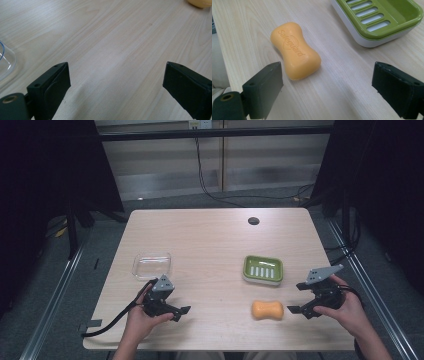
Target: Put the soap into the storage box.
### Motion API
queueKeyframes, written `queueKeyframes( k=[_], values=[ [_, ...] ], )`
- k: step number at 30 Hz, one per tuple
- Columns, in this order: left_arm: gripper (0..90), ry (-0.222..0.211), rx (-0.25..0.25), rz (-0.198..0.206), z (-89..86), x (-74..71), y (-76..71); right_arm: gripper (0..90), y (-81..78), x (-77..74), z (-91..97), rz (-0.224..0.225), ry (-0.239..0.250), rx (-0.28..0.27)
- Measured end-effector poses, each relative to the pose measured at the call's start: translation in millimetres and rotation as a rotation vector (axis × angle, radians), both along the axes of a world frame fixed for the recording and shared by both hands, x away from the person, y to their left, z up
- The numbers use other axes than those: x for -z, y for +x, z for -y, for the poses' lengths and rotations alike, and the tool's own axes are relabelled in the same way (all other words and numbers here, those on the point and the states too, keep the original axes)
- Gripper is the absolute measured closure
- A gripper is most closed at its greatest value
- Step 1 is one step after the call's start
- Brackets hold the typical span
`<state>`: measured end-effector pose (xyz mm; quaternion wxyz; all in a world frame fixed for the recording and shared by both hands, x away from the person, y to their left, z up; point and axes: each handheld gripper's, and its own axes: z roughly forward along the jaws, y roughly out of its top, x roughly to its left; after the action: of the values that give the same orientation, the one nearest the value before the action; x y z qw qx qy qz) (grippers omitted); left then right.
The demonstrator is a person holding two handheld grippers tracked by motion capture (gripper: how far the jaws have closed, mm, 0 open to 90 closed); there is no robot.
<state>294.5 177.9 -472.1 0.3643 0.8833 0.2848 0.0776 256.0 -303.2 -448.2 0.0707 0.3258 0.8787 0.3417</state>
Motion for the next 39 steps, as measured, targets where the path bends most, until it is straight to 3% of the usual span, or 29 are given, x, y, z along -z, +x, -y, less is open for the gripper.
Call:
queueKeyframes(
  k=[8, 13, 17, 19, 20, 22, 23, 37, 39],
  values=[
    [7.2, 0.001, 0.002, 0.008, -0.7, -1.8, 0.1, 10.1, 0.7, -3.8, -2.2, 0.028, 0.013, 0.015],
    [7.2, 0.008, 0.001, 0.011, 0.5, -1.9, -0.4, 11.8, 1.3, -6.7, -11.7, -0.013, 0.006, 0.057],
    [7.3, 0.015, 0.001, 0.010, 0.9, -1.0, -1.4, 14.4, 1.9, -9.2, -17.3, -0.001, -0.004, 0.063],
    [7.3, 0.015, 0.007, 0.013, 1.1, -0.2, -1.9, 16.2, 1.6, -11.0, -20.6, -0.006, 0.003, 0.044],
    [7.2, 0.010, 0.005, 0.016, 1.1, 0.2, -1.9, 17.5, 0.4, -11.6, -25.4, -0.012, -0.044, 0.004],
    [7.2, 0.005, 0.005, 0.007, 1.1, -0.1, -2.0, 18.7, -0.1, -11.6, -27.2, -0.004, -0.060, -0.002],
    [7.2, 0.014, 0.010, 0.008, 0.8, -0.3, -1.7, 18.9, 0.5, -10.5, -30.9, -0.004, -0.072, -0.045],
    [7.2, 0.028, 0.011, 0.009, 0.8, -0.8, -1.5, 24.5, 1.4, -3.4, -50.9, -0.037, -0.162, -0.138],
    [7.3, 0.010, 0.005, 0.015, 1.0, 0.1, -2.0, 27.9, 1.8, 0.5, -57.0, -0.042, -0.195, -0.162]
  ],
)
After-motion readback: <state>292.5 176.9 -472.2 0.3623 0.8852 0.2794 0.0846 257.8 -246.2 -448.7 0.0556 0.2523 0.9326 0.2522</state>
